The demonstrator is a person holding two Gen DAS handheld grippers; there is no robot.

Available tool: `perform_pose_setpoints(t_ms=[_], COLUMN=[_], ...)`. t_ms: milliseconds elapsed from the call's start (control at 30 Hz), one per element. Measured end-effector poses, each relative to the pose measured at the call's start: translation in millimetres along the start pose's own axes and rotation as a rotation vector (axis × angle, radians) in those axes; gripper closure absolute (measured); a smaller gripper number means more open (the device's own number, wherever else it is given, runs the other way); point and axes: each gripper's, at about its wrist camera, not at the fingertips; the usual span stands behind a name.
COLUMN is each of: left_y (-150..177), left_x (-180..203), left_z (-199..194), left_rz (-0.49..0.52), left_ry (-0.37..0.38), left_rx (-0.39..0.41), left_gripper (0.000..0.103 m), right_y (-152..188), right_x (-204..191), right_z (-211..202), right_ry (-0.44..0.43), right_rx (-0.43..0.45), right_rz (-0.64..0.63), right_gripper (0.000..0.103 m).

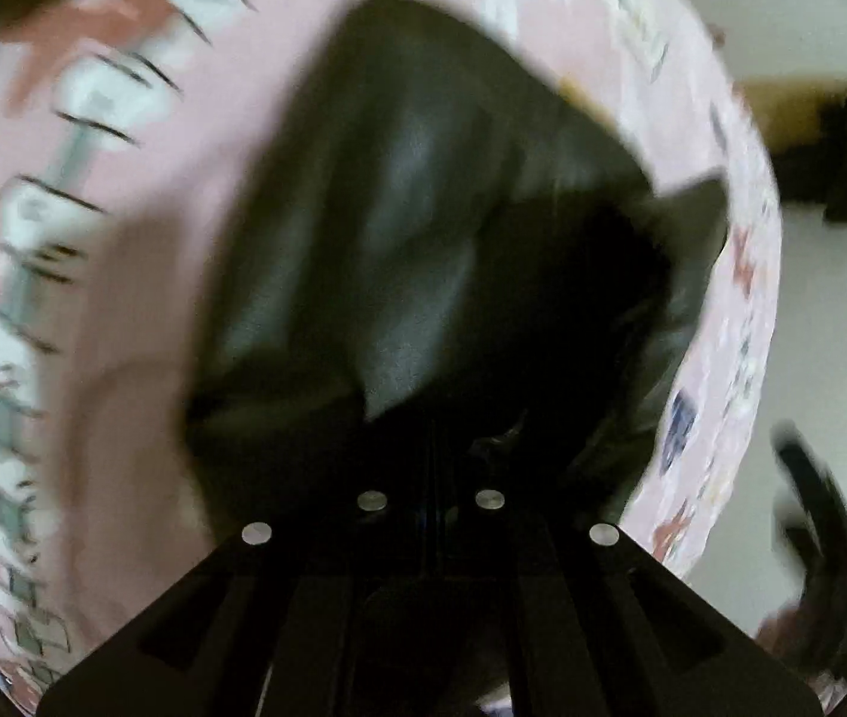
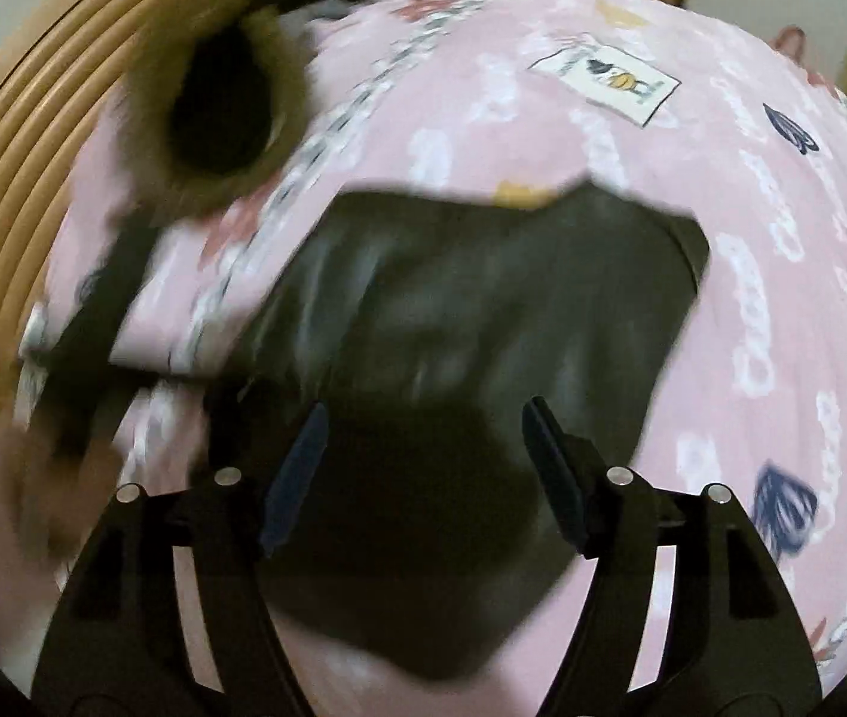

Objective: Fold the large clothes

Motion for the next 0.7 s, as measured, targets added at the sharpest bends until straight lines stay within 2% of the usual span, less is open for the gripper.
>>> perform_pose_setpoints(t_ms=[33, 67, 100, 133, 167, 200, 267, 333, 400, 500, 533, 600, 633, 700], left_y=[-1, -7, -17, -30, -41, -51, -61, -67, -64, -57, -55, -52, -50, -40], left_x=[1, 1, -3, -11, -15, -20, -31, -35, -33, -26, -25, -20, -16, -4], left_z=[-16, -29, -40, -44, -45, -39, -16, 15, 41, 68, 71, 69, 66, 63], left_rz=[-0.004, -0.010, -0.016, -0.009, 0.004, 0.004, -0.002, 0.030, 0.042, 0.077, 0.068, 0.028, 0.009, 0.039], left_ry=[-0.009, -0.048, -0.149, -0.214, -0.310, -0.345, -0.370, -0.477, -0.493, -0.587, -0.596, -0.534, -0.476, -0.420], left_rx=[0.053, 0.088, 0.133, 0.150, 0.162, 0.153, 0.095, 0.045, -0.010, 0.005, 0.025, 0.056, 0.068, 0.075], left_gripper=[0.102, 0.102, 0.102, 0.102, 0.102, 0.102, 0.102, 0.102, 0.102, 0.103, 0.103, 0.103, 0.103, 0.103], right_y=[-24, -35, -46, -55, -64, -68, -68, -65, -61, -52, -50, -48, -45, -41], right_x=[-1, -5, -7, -5, -9, -11, -22, -29, -31, -25, -16, 0, 11, 14], right_z=[17, 31, 45, 56, 71, 78, 97, 110, 116, 124, 122, 110, 96, 71], right_ry=[-0.007, -0.023, -0.030, -0.018, 0.000, 0.043, 0.197, 0.265, 0.288, 0.227, 0.164, 0.054, -0.023, -0.078], right_rx=[-0.032, -0.063, -0.107, -0.144, -0.182, -0.193, -0.230, -0.247, -0.229, -0.228, -0.215, -0.193, -0.162, -0.106], right_rz=[0.044, 0.076, 0.106, 0.123, 0.148, 0.138, 0.071, 0.024, -0.014, -0.046, -0.026, 0.027, 0.054, 0.030], right_gripper=[0.036, 0.036, 0.036, 0.036, 0.036, 0.036, 0.036, 0.036, 0.036, 0.064, 0.072, 0.081, 0.086, 0.087])
Point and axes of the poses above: each gripper's, at about its wrist camera, not at the fingertips, and z roughly the way its jaws point, x to its right, y to its underside, and after that the axes turned 9 degrees about y, right-handed
